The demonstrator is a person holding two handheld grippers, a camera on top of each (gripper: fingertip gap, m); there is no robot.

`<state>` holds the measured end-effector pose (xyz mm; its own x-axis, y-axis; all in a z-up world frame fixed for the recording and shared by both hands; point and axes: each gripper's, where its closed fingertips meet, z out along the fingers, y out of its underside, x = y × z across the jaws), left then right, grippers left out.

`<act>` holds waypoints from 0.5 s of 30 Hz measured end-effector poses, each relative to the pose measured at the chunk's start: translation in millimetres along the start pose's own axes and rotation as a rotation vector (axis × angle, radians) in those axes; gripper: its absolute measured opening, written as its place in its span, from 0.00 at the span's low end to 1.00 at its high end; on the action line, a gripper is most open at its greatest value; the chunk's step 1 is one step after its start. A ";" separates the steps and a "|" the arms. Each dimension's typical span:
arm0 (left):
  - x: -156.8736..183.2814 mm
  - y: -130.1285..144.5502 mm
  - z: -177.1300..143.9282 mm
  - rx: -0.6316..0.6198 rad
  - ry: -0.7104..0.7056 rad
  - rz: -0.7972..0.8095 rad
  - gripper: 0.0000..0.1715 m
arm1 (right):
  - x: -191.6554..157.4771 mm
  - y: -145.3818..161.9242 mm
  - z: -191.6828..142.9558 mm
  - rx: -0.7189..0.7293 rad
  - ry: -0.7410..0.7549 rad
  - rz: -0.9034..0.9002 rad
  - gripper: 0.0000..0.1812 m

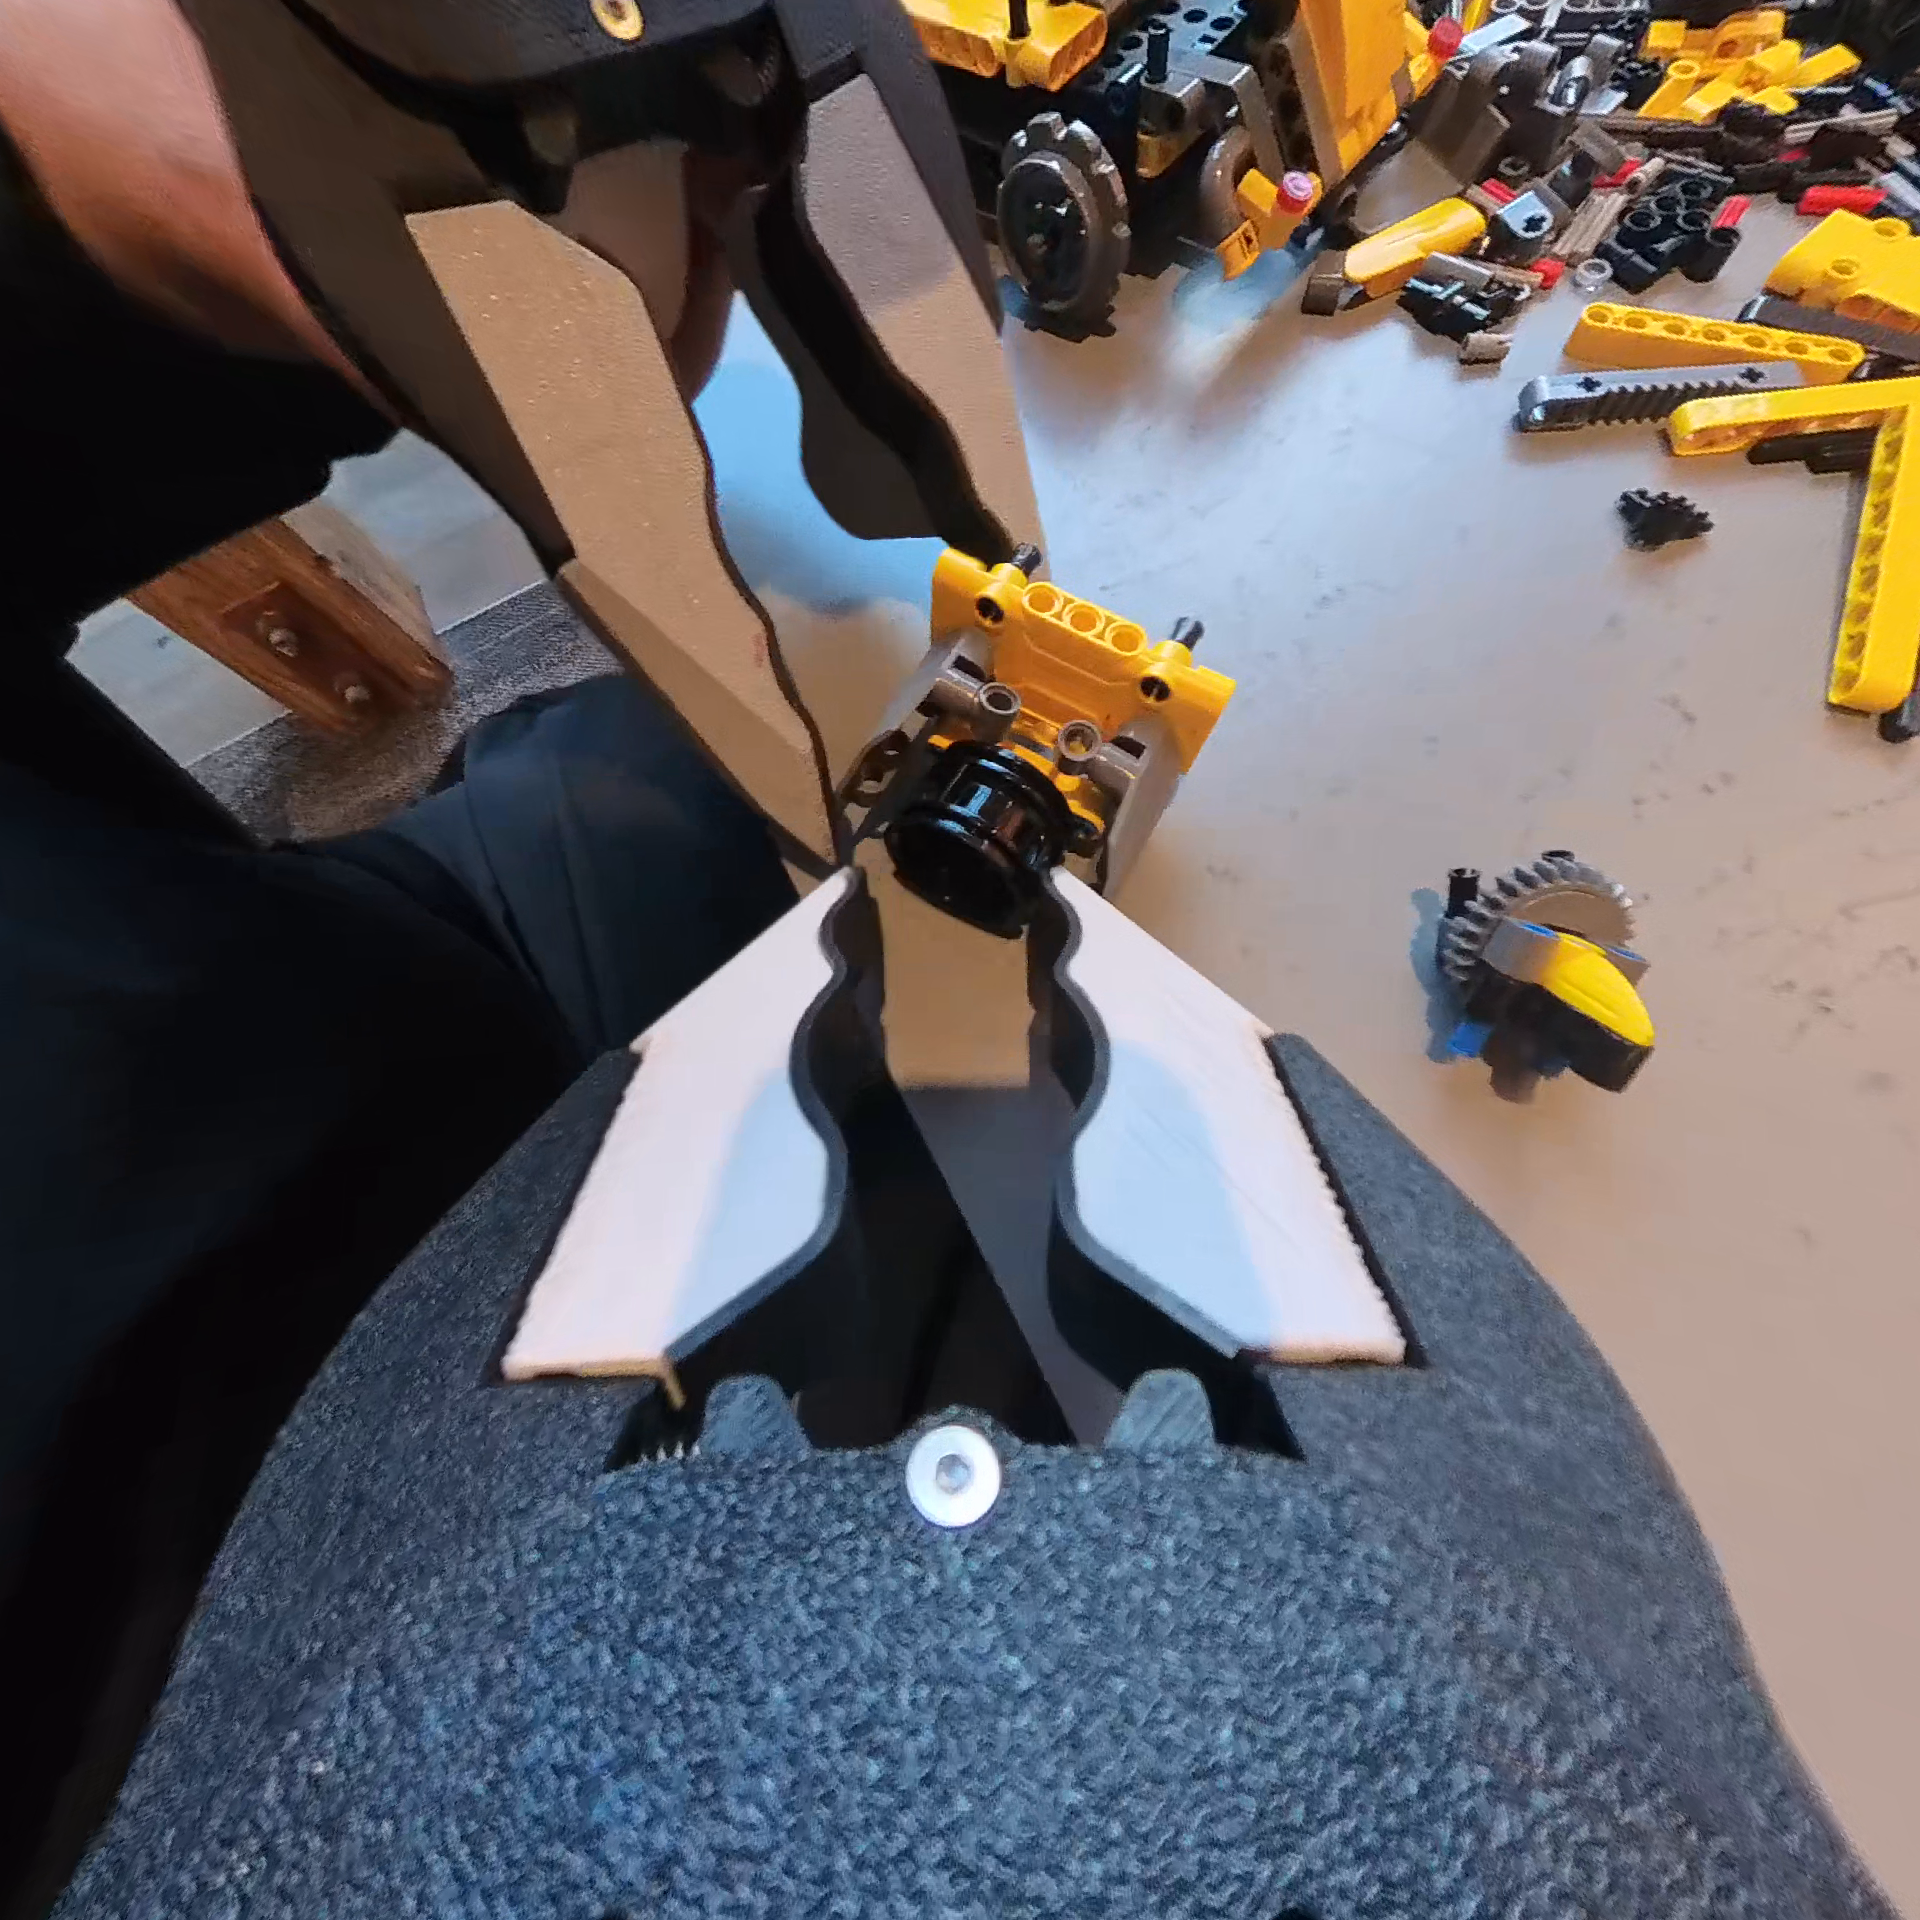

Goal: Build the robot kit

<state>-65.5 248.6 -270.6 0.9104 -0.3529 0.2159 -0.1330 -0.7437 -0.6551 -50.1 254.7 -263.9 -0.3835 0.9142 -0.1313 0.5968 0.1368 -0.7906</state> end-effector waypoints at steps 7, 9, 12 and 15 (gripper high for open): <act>-7.7 3.7 2.0 -0.053 0.063 0.303 0.34 | -9.0 -3.8 -5.0 0.050 0.028 -0.099 0.20; -8.0 1.4 5.4 -0.043 0.085 0.367 0.34 | -9.1 -0.9 -7.2 0.044 0.061 -0.162 0.20; -7.1 -2.5 9.3 -0.024 0.117 0.404 0.34 | -8.7 2.5 -10.5 0.065 0.079 -0.194 0.22; -5.9 -8.4 11.7 -0.004 0.140 0.319 0.34 | -8.4 1.4 -13.8 0.106 0.100 -0.178 0.29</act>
<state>-65.1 263.6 -274.8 0.7600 -0.6424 0.0984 -0.4038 -0.5853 -0.7031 -36.3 252.5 -255.6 -0.4009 0.9133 0.0719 0.4467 0.2634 -0.8550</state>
